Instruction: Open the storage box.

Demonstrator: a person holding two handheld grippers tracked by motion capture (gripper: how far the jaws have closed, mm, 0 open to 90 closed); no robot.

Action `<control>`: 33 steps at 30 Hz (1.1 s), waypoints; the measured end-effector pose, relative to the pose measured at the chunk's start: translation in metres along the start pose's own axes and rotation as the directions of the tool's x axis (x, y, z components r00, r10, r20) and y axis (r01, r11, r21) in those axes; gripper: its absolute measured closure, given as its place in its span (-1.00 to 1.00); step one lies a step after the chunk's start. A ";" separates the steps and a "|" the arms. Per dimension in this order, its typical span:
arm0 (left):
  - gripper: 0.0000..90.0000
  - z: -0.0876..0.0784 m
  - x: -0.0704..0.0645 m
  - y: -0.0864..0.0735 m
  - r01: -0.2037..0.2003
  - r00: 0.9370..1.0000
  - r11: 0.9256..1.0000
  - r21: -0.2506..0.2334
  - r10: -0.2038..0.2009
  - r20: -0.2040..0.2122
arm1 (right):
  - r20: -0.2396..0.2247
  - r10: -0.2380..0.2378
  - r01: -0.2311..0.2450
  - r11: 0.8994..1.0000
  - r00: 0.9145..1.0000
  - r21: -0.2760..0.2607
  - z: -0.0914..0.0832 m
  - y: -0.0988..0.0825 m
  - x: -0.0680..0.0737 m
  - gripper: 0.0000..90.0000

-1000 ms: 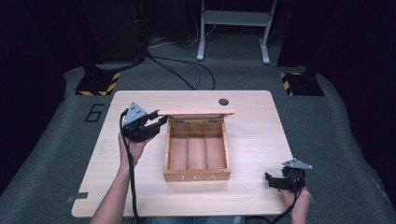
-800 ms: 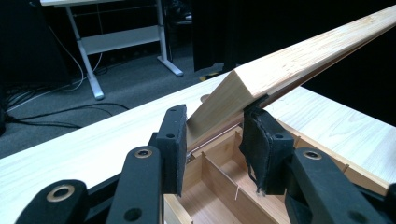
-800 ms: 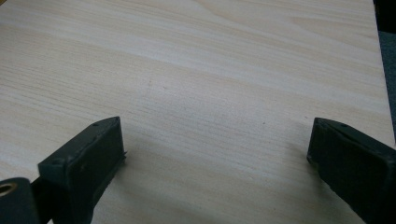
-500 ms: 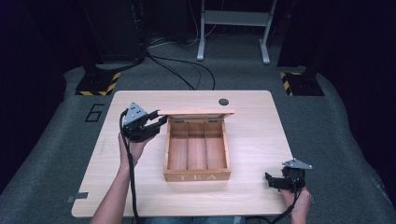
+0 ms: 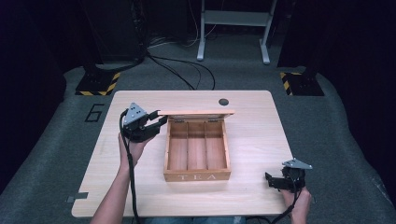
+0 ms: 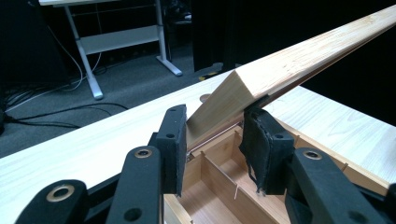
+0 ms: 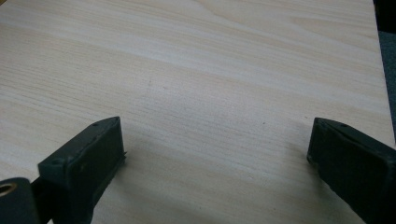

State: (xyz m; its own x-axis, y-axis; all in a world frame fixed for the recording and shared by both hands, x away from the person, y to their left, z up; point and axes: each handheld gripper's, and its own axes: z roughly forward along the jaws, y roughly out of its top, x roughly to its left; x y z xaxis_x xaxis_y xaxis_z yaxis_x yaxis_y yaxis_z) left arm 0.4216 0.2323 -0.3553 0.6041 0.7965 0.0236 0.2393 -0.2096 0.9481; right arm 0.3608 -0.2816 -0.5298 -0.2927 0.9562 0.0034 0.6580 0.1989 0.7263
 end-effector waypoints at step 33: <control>0.22 -0.011 -0.022 -0.030 -0.037 0.999 0.999 0.008 0.037 0.000 | -0.005 -0.010 0.010 1.000 1.000 0.004 0.000 0.000 -0.001 -0.93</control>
State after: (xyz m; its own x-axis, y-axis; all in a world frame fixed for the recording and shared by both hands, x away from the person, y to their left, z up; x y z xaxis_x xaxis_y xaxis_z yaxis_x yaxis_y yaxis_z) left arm 0.3928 0.2275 -0.3806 0.6125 0.7883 0.0582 0.2230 -0.2430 0.9441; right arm 0.3607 -0.2824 -0.5297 -0.3029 0.9530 -0.0009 0.6576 0.2097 0.7236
